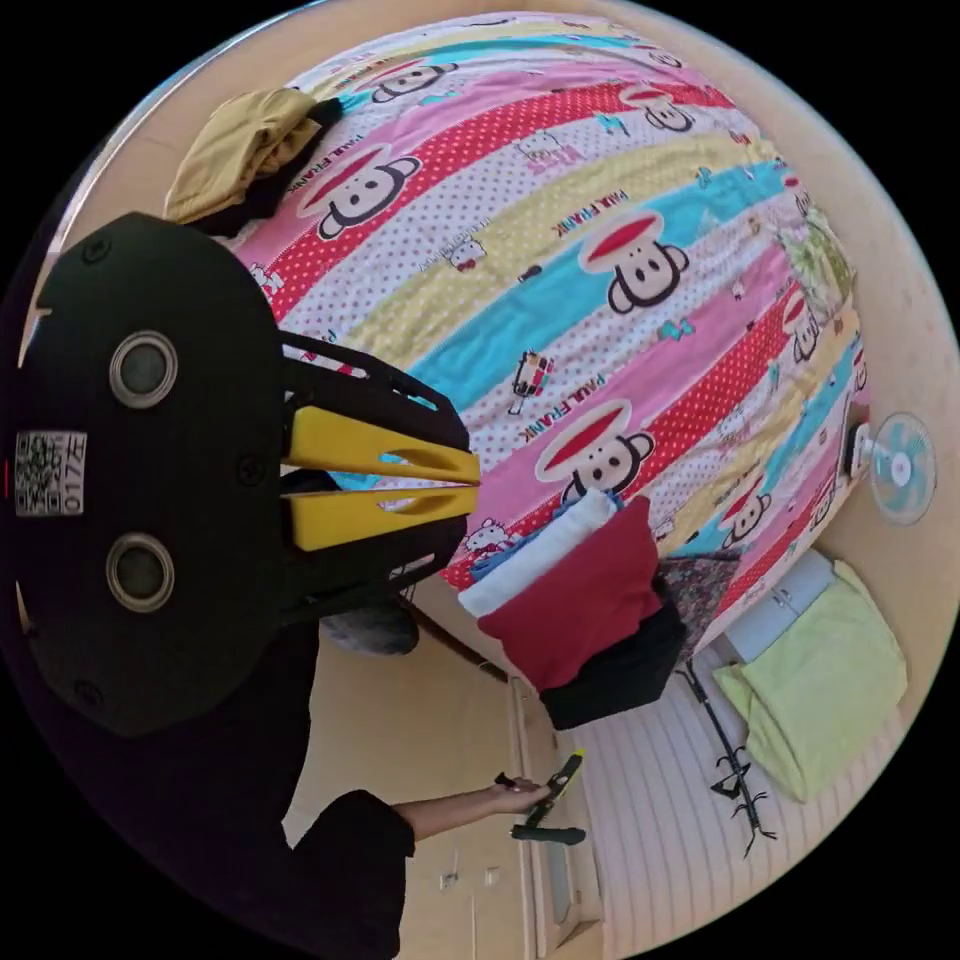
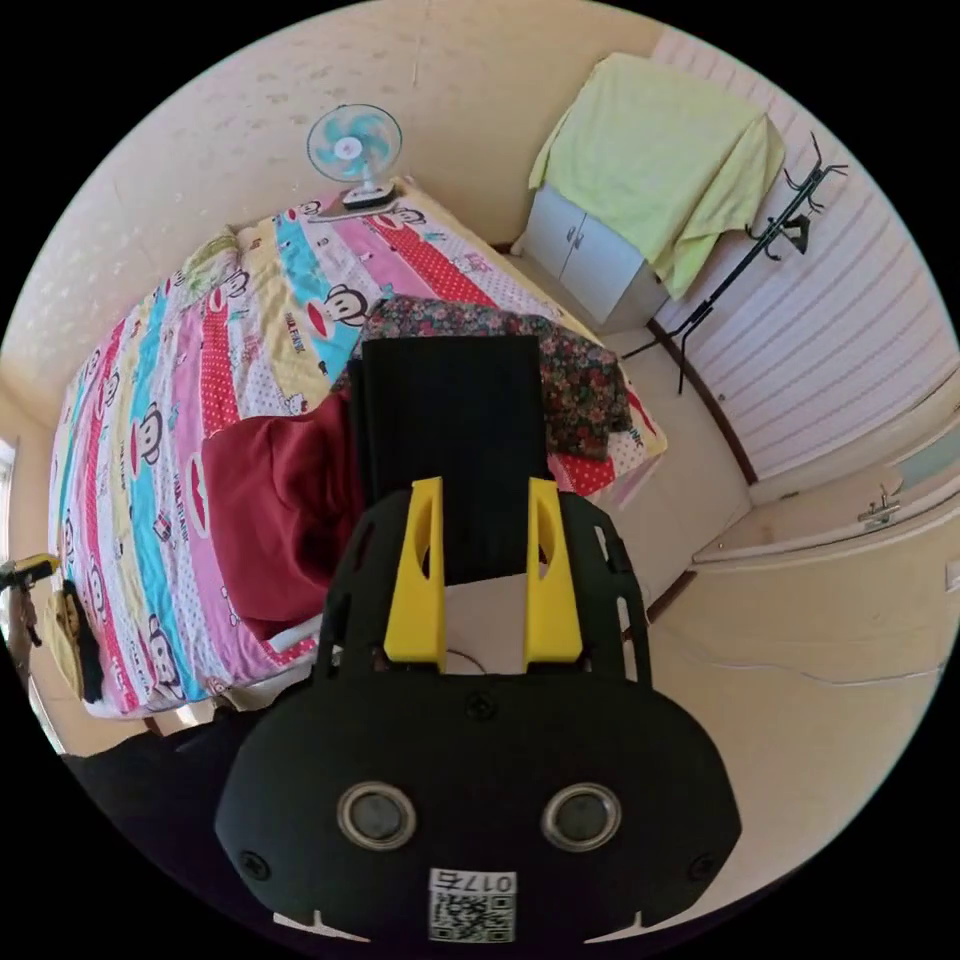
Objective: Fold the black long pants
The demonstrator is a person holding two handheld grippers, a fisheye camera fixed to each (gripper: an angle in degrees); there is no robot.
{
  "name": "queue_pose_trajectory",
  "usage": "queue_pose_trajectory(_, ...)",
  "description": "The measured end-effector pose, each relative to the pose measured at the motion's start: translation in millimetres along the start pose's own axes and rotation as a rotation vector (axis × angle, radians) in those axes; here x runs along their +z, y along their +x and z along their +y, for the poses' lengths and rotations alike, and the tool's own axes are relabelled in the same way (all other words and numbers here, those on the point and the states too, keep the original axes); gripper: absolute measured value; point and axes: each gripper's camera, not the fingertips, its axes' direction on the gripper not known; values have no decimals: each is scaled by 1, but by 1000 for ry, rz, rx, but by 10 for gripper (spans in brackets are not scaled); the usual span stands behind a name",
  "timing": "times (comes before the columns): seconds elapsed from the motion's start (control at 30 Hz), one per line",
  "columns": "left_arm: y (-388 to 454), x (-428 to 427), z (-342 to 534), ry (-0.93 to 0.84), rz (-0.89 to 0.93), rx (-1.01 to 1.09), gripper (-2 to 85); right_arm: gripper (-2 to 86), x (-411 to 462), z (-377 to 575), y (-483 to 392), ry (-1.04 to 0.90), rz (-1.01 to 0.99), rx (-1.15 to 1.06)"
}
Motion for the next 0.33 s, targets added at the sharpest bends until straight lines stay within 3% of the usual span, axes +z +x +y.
queue_pose_trajectory(0.1,-51,-83,91,218,-95,-207,-4,48,-26,20,-91,1,-74,-195)
queue_pose_trajectory(0.17,-89,-112,170,313,-186,-383,-2,37,-25,24,-170,-73,-267,-268)
queue_pose_trajectory(0.27,-146,-112,256,304,-130,-596,4,28,-46,22,-288,-81,-495,-425)
queue_pose_trajectory(0.33,-174,-115,301,340,-106,-673,13,28,-77,22,-365,-26,-535,-575)
